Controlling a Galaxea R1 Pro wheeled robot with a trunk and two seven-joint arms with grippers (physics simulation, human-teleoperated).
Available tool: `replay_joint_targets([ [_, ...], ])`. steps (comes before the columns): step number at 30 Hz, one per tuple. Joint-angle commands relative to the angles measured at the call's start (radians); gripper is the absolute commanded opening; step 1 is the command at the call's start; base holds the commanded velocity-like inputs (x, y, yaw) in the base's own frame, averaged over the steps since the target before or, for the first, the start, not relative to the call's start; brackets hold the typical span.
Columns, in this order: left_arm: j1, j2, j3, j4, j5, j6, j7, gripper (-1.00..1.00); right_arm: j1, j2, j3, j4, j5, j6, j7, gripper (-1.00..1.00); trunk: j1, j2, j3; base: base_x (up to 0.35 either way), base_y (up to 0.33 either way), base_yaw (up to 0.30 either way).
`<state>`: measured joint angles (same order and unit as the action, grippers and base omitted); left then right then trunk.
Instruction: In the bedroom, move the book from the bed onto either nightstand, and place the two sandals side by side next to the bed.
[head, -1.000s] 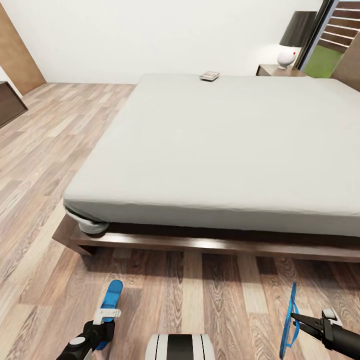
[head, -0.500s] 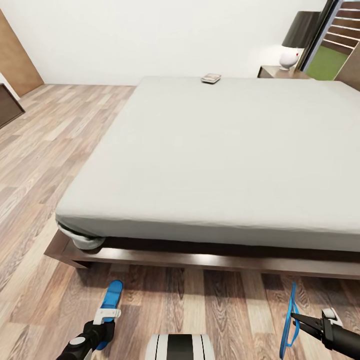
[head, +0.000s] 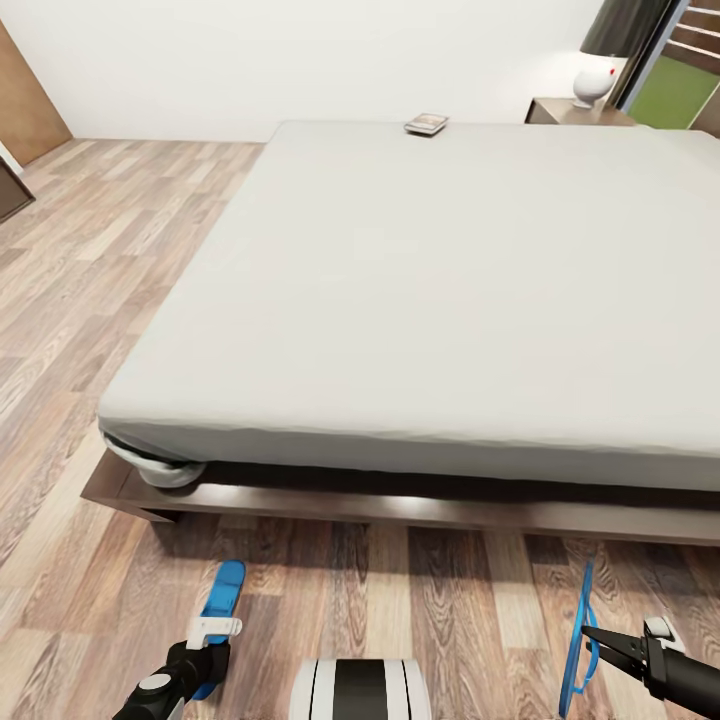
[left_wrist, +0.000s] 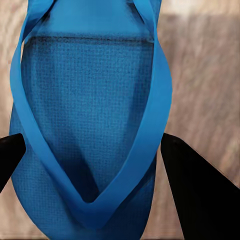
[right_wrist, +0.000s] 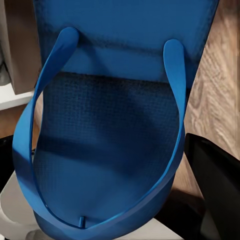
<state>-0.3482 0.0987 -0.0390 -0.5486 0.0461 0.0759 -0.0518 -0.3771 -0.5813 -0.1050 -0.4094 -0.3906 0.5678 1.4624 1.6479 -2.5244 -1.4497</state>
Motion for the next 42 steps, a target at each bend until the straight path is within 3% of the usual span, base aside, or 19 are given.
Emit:
replay_joint_targets([
  [1, 0.000, 0.001, -0.004, -0.002, 0.004, 0.006, 0.000, -1.00, 0.000, 0.000, -0.001, 0.000, -0.002, 0.011, 0.003, -1.00, 0.000, -0.001, -0.005, 0.000, 0.000, 0.000],
  [13, 0.000, 0.001, -0.004, -0.002, 0.004, 0.001, 0.000, -1.00, 0.000, 0.000, -0.001, 0.000, -0.002, 0.011, 0.003, -1.00, 0.006, -0.003, -0.051, 0.000, 0.000, 0.000],
  [18, 0.000, 0.001, -0.004, -0.002, 0.004, -0.007, 0.000, -1.00, 0.000, 0.000, -0.001, 0.000, -0.002, 0.011, 0.003, -1.00, 0.006, -0.003, -0.051, 0.000, 0.000, 0.000],
  [22, 0.000, 0.001, -0.004, 0.004, 0.007, -0.105, 0.000, -1.00, 0.000, 0.000, -0.001, 0.000, -0.002, 0.011, 0.003, -1.00, 0.006, -0.003, -0.051, 0.000, 0.000, 0.000],
  [25, 0.000, 0.001, -0.001, 0.005, 0.007, -0.126, 0.001, -1.00, 0.000, 0.000, -0.001, 0.000, -0.002, 0.011, 0.003, -1.00, 0.006, -0.003, -0.051, 0.000, 0.000, 0.000],
  [33, 0.000, 0.001, 0.050, 0.005, 0.007, -0.133, 0.000, -1.00, 0.000, 0.000, -0.001, 0.000, -0.002, 0.011, 0.003, -1.00, 0.006, -0.003, -0.051, 0.000, 0.000, 0.000],
  [38, 0.000, 0.001, 0.057, 0.005, 0.006, -0.133, 0.000, -1.00, 0.000, 0.000, -0.001, 0.000, -0.002, 0.011, 0.003, -1.00, 0.006, -0.003, -0.051, 0.000, 0.000, 0.000],
  [42, 0.000, 0.001, 0.058, 0.005, 0.006, -0.132, 0.000, -1.00, 0.000, 0.000, -0.001, 0.000, -0.002, 0.011, 0.003, -1.00, 0.007, -0.004, -0.066, 0.000, 0.000, 0.000],
])
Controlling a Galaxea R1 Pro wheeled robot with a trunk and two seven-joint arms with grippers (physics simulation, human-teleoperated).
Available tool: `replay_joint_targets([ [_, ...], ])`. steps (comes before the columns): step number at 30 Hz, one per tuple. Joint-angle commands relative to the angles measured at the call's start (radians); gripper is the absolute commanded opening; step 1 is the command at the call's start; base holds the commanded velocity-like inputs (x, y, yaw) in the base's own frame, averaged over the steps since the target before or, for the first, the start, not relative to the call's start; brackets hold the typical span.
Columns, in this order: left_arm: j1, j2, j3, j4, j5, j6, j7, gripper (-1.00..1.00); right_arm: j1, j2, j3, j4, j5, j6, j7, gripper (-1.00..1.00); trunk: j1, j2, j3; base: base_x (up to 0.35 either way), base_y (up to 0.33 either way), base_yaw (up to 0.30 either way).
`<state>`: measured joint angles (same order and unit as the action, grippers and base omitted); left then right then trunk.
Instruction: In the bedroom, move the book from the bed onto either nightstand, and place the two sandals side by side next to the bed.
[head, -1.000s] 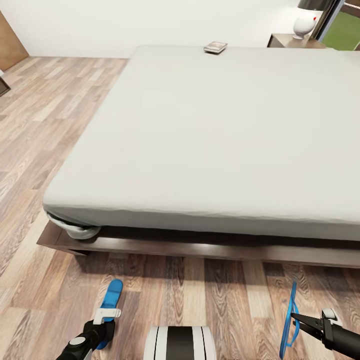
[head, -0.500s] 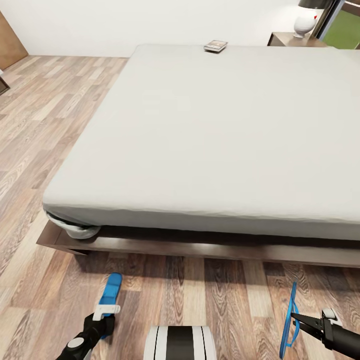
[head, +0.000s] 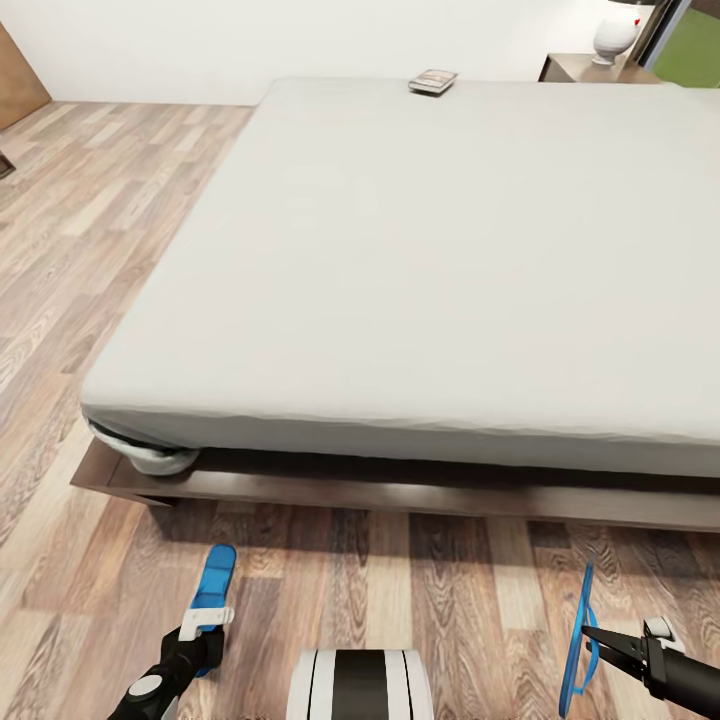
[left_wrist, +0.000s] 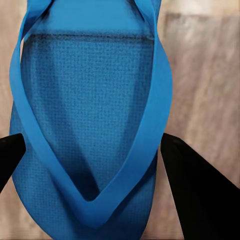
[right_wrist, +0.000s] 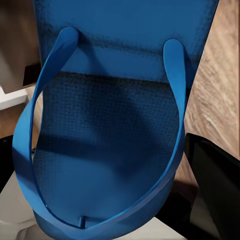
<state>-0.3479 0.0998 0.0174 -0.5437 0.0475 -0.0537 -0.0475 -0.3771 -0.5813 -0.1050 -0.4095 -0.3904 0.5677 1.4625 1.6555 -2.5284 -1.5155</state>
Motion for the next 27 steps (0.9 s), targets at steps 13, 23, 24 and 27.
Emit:
replay_joint_targets([
  [13, 0.000, 0.000, 0.001, 0.000, 0.005, -0.002, -0.004, -1.00, 0.000, 0.000, -0.001, 0.000, -0.002, 0.011, 0.002, -1.00, 0.002, -0.001, -0.020, 0.000, 0.000, 0.000],
  [23, 0.000, 0.000, 0.001, 0.000, 0.005, -0.003, -0.004, -1.00, 0.000, 0.000, -0.001, 0.000, -0.002, 0.011, 0.002, -1.00, 0.002, -0.001, -0.020, 0.000, 0.000, 0.000],
  [24, 0.000, 0.000, 0.001, 0.000, 0.005, -0.003, -0.004, -1.00, 0.000, 0.000, -0.001, 0.000, -0.002, 0.011, 0.002, -1.00, 0.002, -0.001, -0.020, 0.000, 0.000, 0.000],
  [27, 0.000, 0.000, 0.001, 0.000, 0.005, -0.003, -0.004, -1.00, 0.000, 0.000, -0.001, 0.000, -0.002, 0.011, 0.002, -1.00, 0.002, -0.001, -0.020, 0.000, 0.000, 0.000],
])
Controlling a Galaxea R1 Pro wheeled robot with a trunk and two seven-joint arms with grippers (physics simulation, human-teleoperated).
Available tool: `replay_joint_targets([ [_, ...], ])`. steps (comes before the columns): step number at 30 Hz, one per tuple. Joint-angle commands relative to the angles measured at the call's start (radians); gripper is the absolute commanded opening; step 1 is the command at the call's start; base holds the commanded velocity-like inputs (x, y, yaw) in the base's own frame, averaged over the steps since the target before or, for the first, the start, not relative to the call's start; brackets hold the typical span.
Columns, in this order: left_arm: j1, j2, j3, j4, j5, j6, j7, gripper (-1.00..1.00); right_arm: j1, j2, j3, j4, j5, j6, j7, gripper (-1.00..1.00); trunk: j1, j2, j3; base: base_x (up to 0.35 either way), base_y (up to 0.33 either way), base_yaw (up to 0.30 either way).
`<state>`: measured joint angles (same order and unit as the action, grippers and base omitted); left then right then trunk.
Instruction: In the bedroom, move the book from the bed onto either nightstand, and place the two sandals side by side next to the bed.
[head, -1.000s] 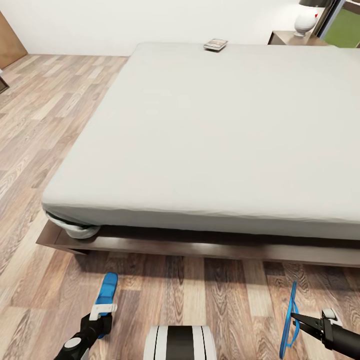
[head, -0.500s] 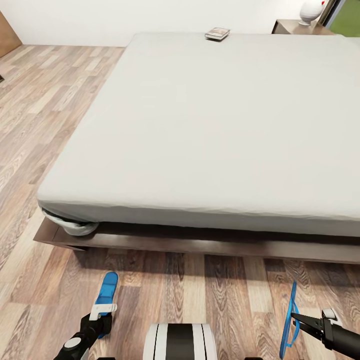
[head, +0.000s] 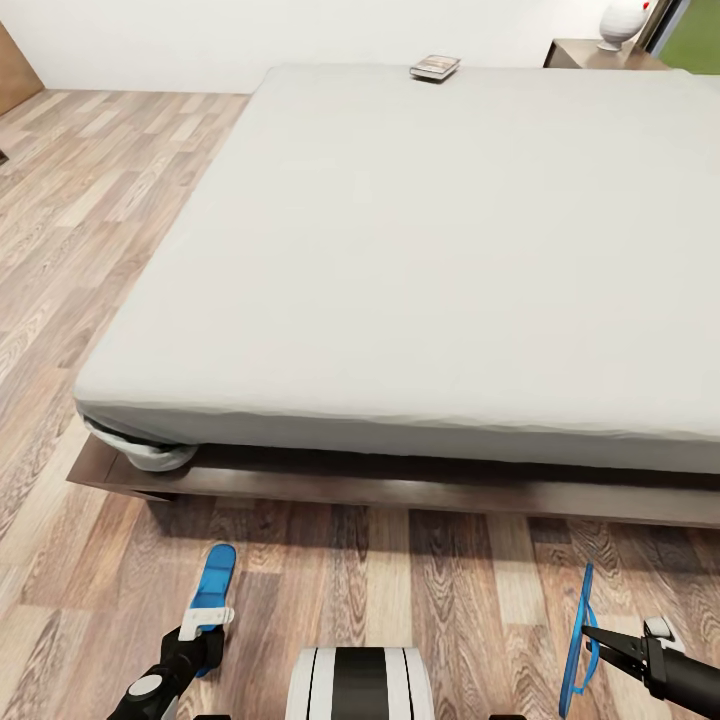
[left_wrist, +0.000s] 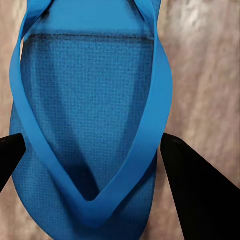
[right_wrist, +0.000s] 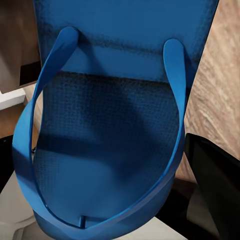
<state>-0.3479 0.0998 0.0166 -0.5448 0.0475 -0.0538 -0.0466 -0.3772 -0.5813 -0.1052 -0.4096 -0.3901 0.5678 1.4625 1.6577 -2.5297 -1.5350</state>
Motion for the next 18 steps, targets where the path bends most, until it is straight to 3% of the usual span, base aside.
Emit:
replay_joint_targets([
  [1, 0.000, 0.000, 0.002, 0.001, 0.005, -0.002, -0.005, -1.00, 0.000, 0.000, -0.001, 0.000, -0.002, 0.011, 0.002, -1.00, 0.000, 0.000, -0.001, 0.000, 0.000, 0.000],
  [18, 0.000, 0.000, 0.002, 0.000, 0.005, -0.003, -0.004, -1.00, 0.000, 0.000, -0.001, 0.000, -0.003, 0.011, 0.002, -1.00, 0.001, -0.001, -0.008, 0.000, 0.000, 0.000],
])
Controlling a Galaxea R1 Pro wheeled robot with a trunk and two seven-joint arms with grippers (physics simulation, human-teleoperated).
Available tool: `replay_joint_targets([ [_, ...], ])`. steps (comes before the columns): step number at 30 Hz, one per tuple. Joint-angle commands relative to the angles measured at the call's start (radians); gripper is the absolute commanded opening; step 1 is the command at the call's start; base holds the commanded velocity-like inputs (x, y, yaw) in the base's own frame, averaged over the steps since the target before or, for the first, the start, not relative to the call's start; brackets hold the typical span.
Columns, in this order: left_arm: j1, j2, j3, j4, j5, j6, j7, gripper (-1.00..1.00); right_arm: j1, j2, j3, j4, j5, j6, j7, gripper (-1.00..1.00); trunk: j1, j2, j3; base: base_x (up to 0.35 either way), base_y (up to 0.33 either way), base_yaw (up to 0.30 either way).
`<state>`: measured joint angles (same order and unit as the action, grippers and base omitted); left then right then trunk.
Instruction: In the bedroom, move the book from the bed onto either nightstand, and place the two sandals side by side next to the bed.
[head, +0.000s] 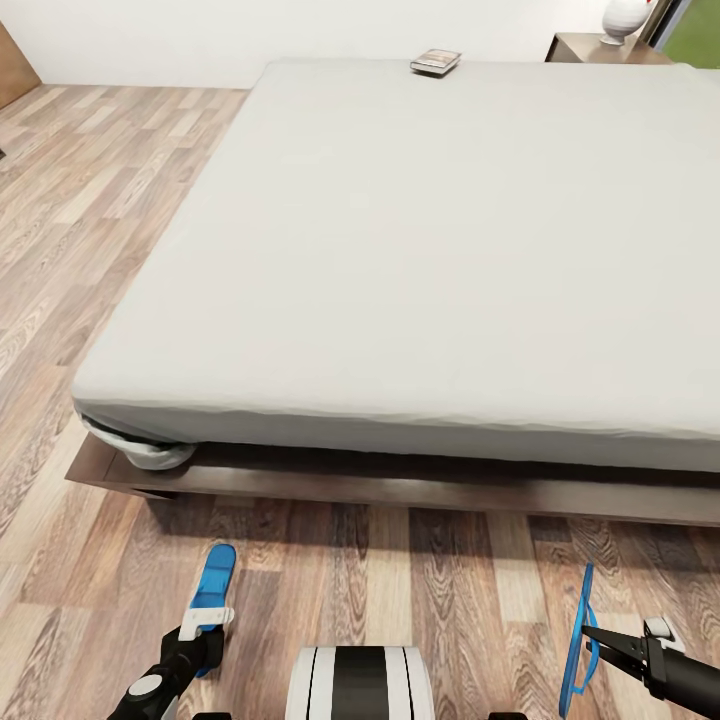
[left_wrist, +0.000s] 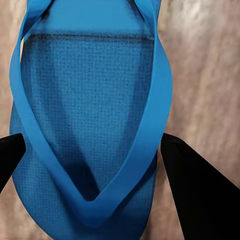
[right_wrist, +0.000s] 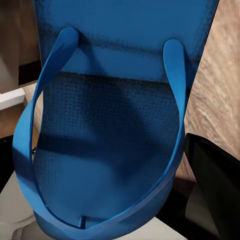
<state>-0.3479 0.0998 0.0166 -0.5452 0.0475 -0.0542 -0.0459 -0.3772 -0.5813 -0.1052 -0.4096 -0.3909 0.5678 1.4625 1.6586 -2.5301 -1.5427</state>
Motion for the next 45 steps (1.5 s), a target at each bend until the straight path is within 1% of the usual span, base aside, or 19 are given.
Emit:
replay_joint_targets([
  [1, 0.000, 0.000, 0.002, 0.001, 0.005, -0.002, -0.005, -1.00, 0.000, 0.000, -0.001, 0.000, -0.002, 0.011, 0.002, -1.00, 0.000, 0.000, -0.001, 0.000, 0.000, 0.000],
  [15, 0.000, 0.000, 0.002, 0.001, 0.005, -0.002, -0.006, -1.00, 0.000, 0.000, -0.001, 0.000, -0.002, 0.011, 0.002, -1.00, 0.000, 0.000, -0.001, 0.000, 0.000, 0.000],
  [16, 0.000, 0.000, 0.002, 0.001, 0.005, -0.002, -0.006, 1.00, 0.000, 0.000, -0.001, 0.000, -0.002, 0.011, 0.002, -1.00, 0.000, 0.000, -0.001, 0.000, 0.000, 0.000],
  [40, 0.000, -0.002, 0.002, 0.001, 0.005, -0.001, -0.005, 1.00, 0.000, 0.000, -0.001, -0.001, -0.002, 0.011, 0.002, -1.00, 0.000, 0.000, -0.001, 0.000, 0.000, 0.000],
  [45, 0.000, -0.004, 0.002, 0.001, 0.004, 0.000, -0.005, 1.00, 0.000, 0.000, -0.001, 0.000, -0.002, 0.011, 0.002, -1.00, -0.002, 0.001, 0.019, 0.000, 0.000, 0.000],
])
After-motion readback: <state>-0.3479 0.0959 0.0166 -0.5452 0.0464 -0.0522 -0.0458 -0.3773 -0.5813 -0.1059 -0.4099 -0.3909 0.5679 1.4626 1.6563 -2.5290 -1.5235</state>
